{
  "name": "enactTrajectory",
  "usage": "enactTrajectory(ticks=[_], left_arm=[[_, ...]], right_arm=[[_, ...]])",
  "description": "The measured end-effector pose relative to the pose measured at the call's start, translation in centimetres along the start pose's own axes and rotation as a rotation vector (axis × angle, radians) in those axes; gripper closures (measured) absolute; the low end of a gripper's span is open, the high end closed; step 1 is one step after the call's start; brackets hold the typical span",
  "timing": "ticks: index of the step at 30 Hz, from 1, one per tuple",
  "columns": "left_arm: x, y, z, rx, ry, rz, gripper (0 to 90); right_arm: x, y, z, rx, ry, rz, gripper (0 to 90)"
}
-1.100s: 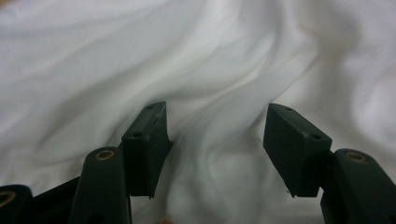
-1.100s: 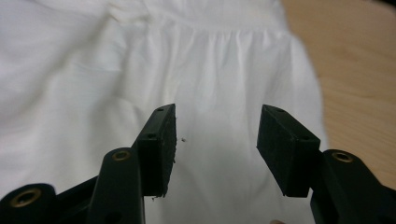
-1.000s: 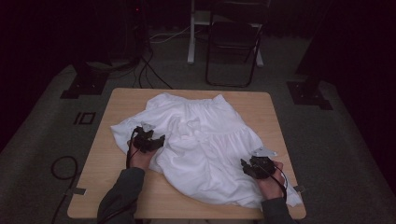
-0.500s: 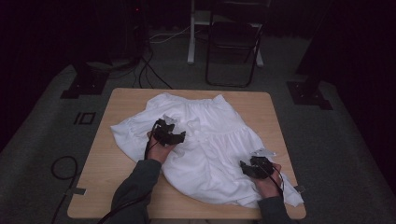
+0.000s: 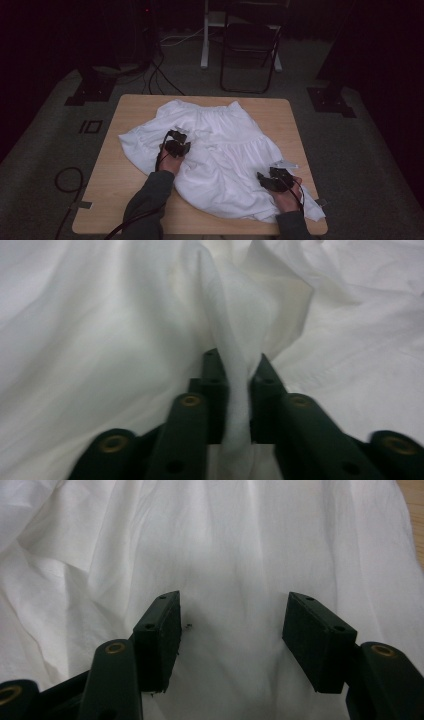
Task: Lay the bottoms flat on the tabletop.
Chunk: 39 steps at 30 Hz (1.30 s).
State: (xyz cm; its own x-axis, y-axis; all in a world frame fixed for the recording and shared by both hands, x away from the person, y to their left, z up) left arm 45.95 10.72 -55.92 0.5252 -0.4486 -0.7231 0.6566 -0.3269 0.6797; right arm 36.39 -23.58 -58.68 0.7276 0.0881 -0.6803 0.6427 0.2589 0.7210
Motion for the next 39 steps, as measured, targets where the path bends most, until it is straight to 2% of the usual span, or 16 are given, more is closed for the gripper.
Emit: enactTrajectory(ticks=[2, 7, 10, 11, 12, 13, 18, 19, 22, 23, 28, 29, 32, 33, 38, 39], left_arm=[[-2.3, -1.8, -0.7, 0.000, 0.006, 0.015, 85.1], [-5.1, -4.6, -1.9, -0.014, 0.026, 0.031, 85.6], [-8.3, -8.2, -2.9, -0.052, 0.029, 0.046, 85.6], [-8.3, -8.2, -2.9, -0.052, 0.029, 0.046, 85.6], [-9.5, -9.5, -3.3, -0.073, 0.032, 0.056, 85.6], [-9.5, -9.5, -3.3, -0.073, 0.032, 0.056, 85.6], [-11.9, -12.9, -4.0, -0.124, 0.055, 0.050, 85.6], [-12.1, -13.1, -3.8, -0.110, 0.048, 0.049, 84.5], [-12.3, -12.4, -3.5, -0.088, 0.051, 0.071, 64.4], [-12.4, -11.5, -3.3, -0.077, 0.047, 0.101, 64.4], [-12.3, -8.6, -2.6, -0.047, 0.022, 0.147, 47.9], [-12.1, -7.2, -2.3, -0.028, 0.017, 0.163, 43.4], [-11.4, -5.8, -1.8, -0.006, -0.001, 0.169, 38.2], [-10.4, -4.4, -1.6, 0.016, 0.001, 0.162, 36.8], [-7.5, -1.9, -1.8, 0.022, 0.007, 0.134, 29.0], [-5.7, -1.2, -1.9, 0.012, 0.013, 0.090, 28.4]], right_arm=[[0.0, 0.0, 0.0, 0.000, -0.001, 0.000, 40.1], [0.0, 0.0, 0.0, 0.001, -0.001, 0.000, 40.2], [0.0, 0.0, 0.0, 0.000, -0.001, 0.000, 40.2], [0.0, 0.0, 0.0, 0.000, -0.001, 0.000, 40.2], [0.0, 0.0, 0.0, 0.000, -0.002, -0.001, 40.2], [0.0, 0.0, 0.0, 0.000, -0.002, -0.001, 40.2], [0.0, 0.0, 0.0, 0.001, -0.002, 0.000, 40.2], [0.0, 0.0, 0.0, 0.001, -0.002, 0.000, 40.2], [0.0, 0.0, 0.0, 0.002, -0.002, 0.000, 40.3], [0.0, 0.0, 0.0, 0.002, -0.003, 0.000, 40.3], [0.0, 0.0, 0.0, 0.002, -0.003, 0.001, 40.3], [0.0, 0.0, 0.0, 0.002, -0.003, 0.002, 40.3], [0.0, 0.0, 0.0, 0.003, -0.003, 0.002, 40.3], [0.0, 0.0, 0.0, 0.004, -0.003, 0.002, 40.3], [0.0, 0.0, 0.0, 0.006, -0.004, 0.003, 40.3], [0.0, 0.0, 0.0, 0.006, -0.004, 0.002, 40.3]])
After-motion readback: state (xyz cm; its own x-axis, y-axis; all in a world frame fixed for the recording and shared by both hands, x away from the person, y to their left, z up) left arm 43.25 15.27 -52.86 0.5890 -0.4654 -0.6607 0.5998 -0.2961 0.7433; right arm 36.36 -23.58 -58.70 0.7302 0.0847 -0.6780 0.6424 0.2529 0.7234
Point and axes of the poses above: each handheld gripper's, and its own axes: x roughly forward along the jaws, y roughly out of its top, z roughly to its right, the point moved 6 cm from there along x, roughly forward along the jaws, and after that the axes turned 11 degrees about -y, right-handed, at the moved point
